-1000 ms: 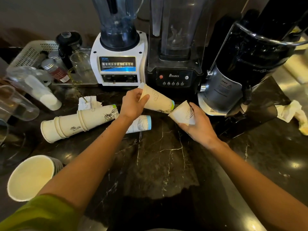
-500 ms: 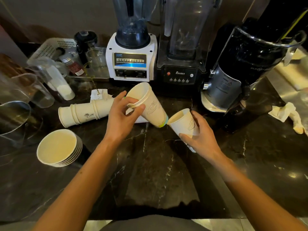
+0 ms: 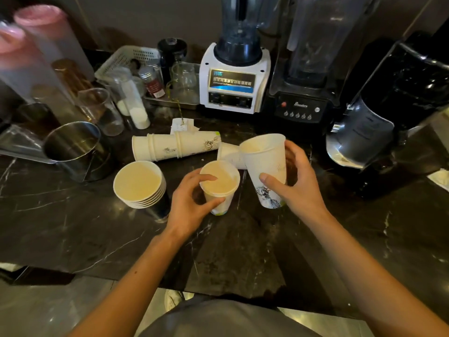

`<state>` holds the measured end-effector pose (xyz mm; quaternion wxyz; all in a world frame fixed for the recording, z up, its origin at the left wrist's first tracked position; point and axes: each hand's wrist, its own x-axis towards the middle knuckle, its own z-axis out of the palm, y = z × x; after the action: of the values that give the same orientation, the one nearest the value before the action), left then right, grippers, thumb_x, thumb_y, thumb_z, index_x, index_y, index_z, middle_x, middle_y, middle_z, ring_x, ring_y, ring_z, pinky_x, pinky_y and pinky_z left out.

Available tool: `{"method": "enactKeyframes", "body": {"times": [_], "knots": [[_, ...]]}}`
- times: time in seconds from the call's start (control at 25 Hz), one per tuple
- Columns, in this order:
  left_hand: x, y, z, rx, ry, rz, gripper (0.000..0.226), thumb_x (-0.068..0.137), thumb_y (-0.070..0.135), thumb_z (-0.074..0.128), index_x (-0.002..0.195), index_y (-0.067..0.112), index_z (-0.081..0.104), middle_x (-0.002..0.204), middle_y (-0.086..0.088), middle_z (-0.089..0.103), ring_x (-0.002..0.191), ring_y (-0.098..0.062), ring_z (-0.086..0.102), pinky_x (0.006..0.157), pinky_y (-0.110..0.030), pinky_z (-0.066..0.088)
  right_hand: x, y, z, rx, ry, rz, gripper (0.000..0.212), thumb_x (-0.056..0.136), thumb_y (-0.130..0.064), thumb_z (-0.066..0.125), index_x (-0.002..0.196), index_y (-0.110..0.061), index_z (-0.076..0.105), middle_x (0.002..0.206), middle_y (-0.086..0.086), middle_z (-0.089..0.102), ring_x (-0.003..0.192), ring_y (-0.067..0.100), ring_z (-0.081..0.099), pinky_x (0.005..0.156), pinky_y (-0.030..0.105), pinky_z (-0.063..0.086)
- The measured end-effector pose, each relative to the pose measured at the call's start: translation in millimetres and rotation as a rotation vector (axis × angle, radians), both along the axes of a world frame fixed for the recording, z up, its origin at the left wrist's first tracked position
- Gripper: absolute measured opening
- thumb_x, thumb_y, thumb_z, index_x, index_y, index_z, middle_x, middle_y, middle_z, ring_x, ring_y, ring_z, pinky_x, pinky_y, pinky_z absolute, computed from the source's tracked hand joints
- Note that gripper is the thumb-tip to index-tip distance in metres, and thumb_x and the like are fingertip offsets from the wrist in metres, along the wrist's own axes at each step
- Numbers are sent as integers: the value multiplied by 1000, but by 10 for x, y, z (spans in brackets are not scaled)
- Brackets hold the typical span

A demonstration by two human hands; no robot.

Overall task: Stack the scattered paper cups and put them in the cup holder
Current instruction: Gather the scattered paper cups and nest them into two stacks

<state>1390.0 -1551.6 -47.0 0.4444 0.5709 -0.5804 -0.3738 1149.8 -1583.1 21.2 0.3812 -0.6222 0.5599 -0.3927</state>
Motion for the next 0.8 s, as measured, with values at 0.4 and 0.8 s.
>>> {"method": "enactKeyframes", "body": {"times": [0.4,0.8], "knots": [[141,214,-90,74,-21,-29,103,69,31,86,150,28,23,143,8,49,132,-5,48,109,-29,43,544,37,219,-63,52,250,106,72,-32,86,152,-33,17,140,-32,34,135,-3,34,113,34,37],[167,236,-71,134,94,-72,104,69,40,86,150,37,20,148,17,42,136,-3,41,111,-43,40,793,49,-75,12,179,375,102,71,-41,85,147,-47,18,156,-18,26,143,4,26,115,45,34]]}}
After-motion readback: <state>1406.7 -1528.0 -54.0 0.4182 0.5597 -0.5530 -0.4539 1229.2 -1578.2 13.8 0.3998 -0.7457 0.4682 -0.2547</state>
